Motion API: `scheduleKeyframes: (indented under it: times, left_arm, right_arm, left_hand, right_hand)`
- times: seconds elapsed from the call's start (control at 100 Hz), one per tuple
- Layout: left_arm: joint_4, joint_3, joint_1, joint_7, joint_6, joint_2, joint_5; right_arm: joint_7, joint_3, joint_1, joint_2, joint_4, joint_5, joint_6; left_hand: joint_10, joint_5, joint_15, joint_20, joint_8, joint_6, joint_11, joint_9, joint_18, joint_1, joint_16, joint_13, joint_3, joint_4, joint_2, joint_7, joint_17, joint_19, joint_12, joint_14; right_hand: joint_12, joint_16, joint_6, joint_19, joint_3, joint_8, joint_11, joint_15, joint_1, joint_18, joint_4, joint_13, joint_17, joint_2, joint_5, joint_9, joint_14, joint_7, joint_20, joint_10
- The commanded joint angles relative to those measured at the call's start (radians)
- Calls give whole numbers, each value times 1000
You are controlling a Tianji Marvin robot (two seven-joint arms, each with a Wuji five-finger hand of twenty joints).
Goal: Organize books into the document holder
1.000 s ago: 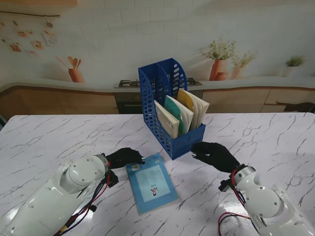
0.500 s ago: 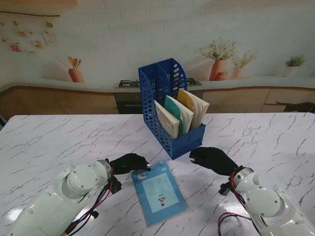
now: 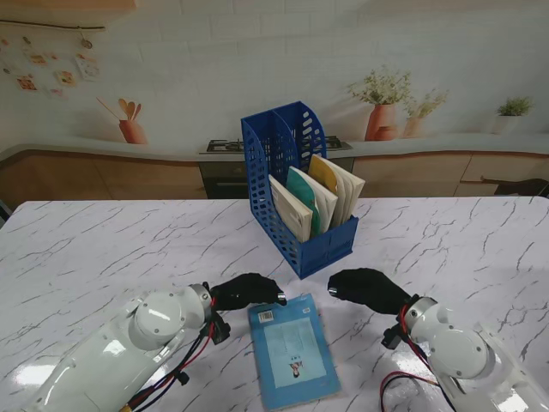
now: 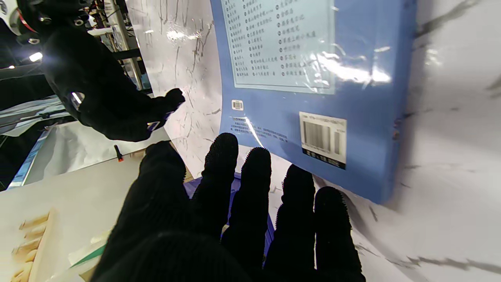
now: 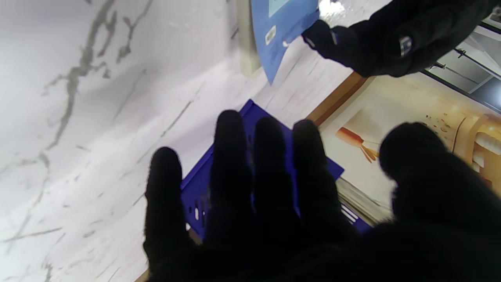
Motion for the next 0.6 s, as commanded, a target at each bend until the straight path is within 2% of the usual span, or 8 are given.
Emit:
scheduleKeyframes:
  times: [0.0, 0.19, 0.36, 0.45, 0.59]
  left_arm:
    - [13, 18, -12, -9, -34, -19, -13]
    - [33, 45, -29, 15, -62, -33, -37]
    - [-15, 10, 4, 70, -65, -37, -21]
    - [-73, -35, 51, 94, -39, -32, 13]
    - [-181, -124, 156, 137, 43, -21, 110]
  right_arm:
    - [13, -10, -3, -1, 11, 6, -6]
    - [31, -11, -3, 3, 11, 5, -2]
    - [34, -11, -9, 5, 11, -5, -20]
    - [38, -15, -11, 7, 14, -2, -28]
    - [38, -33, -7, 7, 29, 17, -61]
  left_hand:
    - [-6, 9, 12, -2, 2, -5, 16, 19, -1, -6, -5, 24, 5, 22, 19, 8, -11, -14, 13, 22]
    - [-6, -13, 3, -8, -3, -4, 8, -6, 5, -12, -8, 5, 3, 23, 24, -5, -27, -30, 11, 27]
    - [-2, -51, -4, -16, -2, -22, 8, -32, 27, -20, -5, -7, 2, 25, 22, -22, -30, -44, 16, 43]
    - [3, -59, 3, -11, 8, -29, 20, -17, 50, -21, 4, 11, 4, 26, 17, -18, -18, -33, 27, 60]
    - [12, -59, 28, 11, 47, -35, 26, -6, 88, -17, 25, 55, 6, 22, 4, 23, 19, 11, 44, 78]
  right_hand:
    - [-8, 1, -23, 25, -20, 0, 15, 20, 1, 66, 25, 30, 4, 7, 27, 21, -4, 22, 5, -20]
    - [-11, -3, -27, 28, -30, -2, 10, 16, 6, 68, 18, 24, 1, 9, 19, 16, -5, 20, -1, -22]
    - [-12, -10, -35, 40, -58, 2, 13, 9, -7, 68, 10, 40, 22, -1, 28, 29, -6, 29, -4, -28]
    - [-21, -24, -33, 44, -67, 2, 7, -2, 0, 62, 12, 63, 44, -1, 43, 51, 0, 36, -17, -24]
    - [-53, -50, -38, 65, -76, -1, -10, -14, 6, 56, 15, 105, 67, 9, 81, 101, 3, 53, -51, -19]
